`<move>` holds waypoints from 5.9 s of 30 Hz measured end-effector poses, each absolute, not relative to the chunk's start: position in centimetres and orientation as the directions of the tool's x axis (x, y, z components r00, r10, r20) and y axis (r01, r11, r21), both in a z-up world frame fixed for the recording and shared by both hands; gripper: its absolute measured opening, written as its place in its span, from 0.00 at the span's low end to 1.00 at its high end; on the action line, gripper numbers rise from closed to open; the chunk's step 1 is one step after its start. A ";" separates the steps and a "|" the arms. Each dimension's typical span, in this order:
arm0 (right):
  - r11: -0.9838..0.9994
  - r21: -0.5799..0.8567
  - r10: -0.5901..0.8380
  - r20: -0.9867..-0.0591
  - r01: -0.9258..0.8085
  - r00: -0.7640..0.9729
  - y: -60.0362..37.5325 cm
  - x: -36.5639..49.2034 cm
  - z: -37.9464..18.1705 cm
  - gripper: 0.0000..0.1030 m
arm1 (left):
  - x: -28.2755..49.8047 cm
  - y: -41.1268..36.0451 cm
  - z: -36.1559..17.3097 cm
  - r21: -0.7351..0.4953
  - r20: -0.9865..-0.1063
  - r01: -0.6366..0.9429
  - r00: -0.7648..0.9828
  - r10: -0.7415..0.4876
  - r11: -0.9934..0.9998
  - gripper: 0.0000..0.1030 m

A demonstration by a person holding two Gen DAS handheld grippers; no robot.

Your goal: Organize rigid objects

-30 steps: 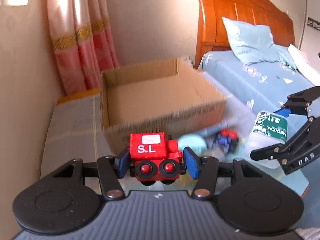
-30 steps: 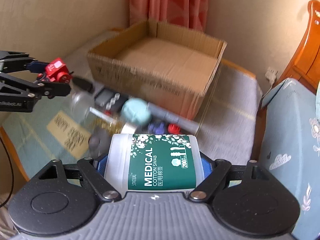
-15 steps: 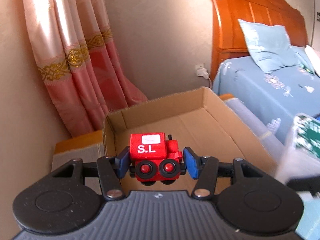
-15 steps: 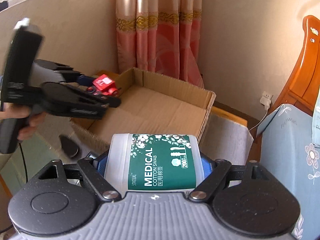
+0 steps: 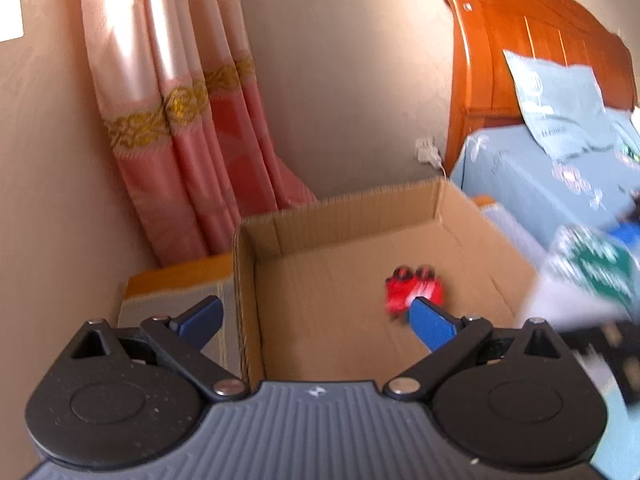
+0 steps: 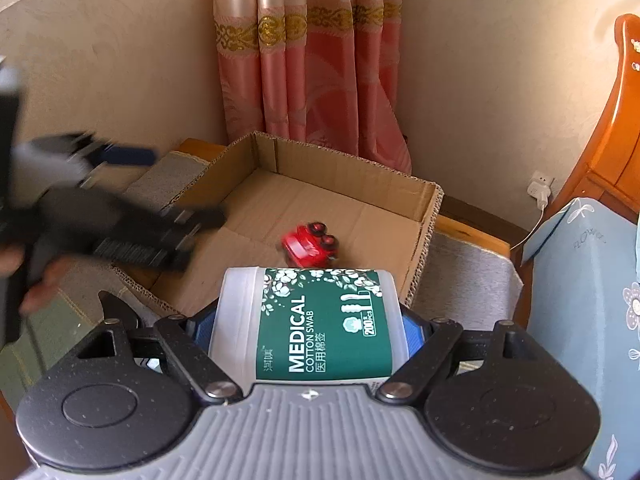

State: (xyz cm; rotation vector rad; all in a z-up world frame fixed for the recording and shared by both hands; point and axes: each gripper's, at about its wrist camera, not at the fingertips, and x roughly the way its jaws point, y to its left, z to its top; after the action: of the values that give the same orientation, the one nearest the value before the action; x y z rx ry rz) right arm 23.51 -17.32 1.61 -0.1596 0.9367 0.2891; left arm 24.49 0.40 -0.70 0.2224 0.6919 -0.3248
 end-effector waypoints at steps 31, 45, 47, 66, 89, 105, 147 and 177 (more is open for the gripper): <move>0.963 0.078 0.214 -0.801 -0.257 0.559 -11.8 34.3 0.3 1.00 | 12.6 7.8 -0.9 0.010 -0.652 0.181 0.747 -0.131 0.983 0.99; 0.989 0.013 0.102 -0.775 -0.146 0.624 -15.4 21.7 1.1 1.00 | 10.8 7.9 -3.1 0.031 -0.685 0.207 0.716 -0.130 0.978 0.99; 0.993 -0.008 0.071 -0.767 -0.120 0.638 -15.9 19.9 0.3 1.00 | 10.6 8.0 -3.6 0.026 -0.694 0.205 0.708 -0.130 0.978 0.99; 0.992 0.036 -0.037 -0.833 0.120 0.552 -18.9 14.6 -9.0 1.00 | 9.1 7.4 -5.8 0.014 -0.710 0.222 0.689 -0.147 0.975 0.99; 0.999 -0.048 -0.038 -0.855 -0.005 0.517 -21.6 11.3 -10.5 1.00 | 9.8 6.2 -10.3 -0.012 -0.771 0.273 0.610 -0.182 0.962 0.99; 0.999 -0.046 -0.032 -0.841 -0.012 0.540 -21.7 10.9 -10.6 1.00 | 11.7 5.1 -12.6 -0.010 -0.725 0.262 0.663 -0.187 0.965 0.99; 0.999 -0.045 -0.024 -0.815 -0.023 0.579 -22.4 10.1 -10.6 0.94 | 12.3 5.1 -12.2 0.027 -0.727 0.228 0.673 -0.137 0.973 0.99; 0.995 -0.081 -0.027 -0.785 -0.060 0.618 -22.2 9.6 -9.9 0.55 | 12.9 5.1 -10.6 0.003 -0.733 0.223 0.663 -0.149 0.975 0.87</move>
State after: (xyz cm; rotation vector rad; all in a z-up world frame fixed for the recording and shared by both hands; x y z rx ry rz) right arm 9.61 -22.17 -9.87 -0.1029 0.9042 0.0193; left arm 12.91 5.11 -10.59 0.0954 0.8191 -0.2103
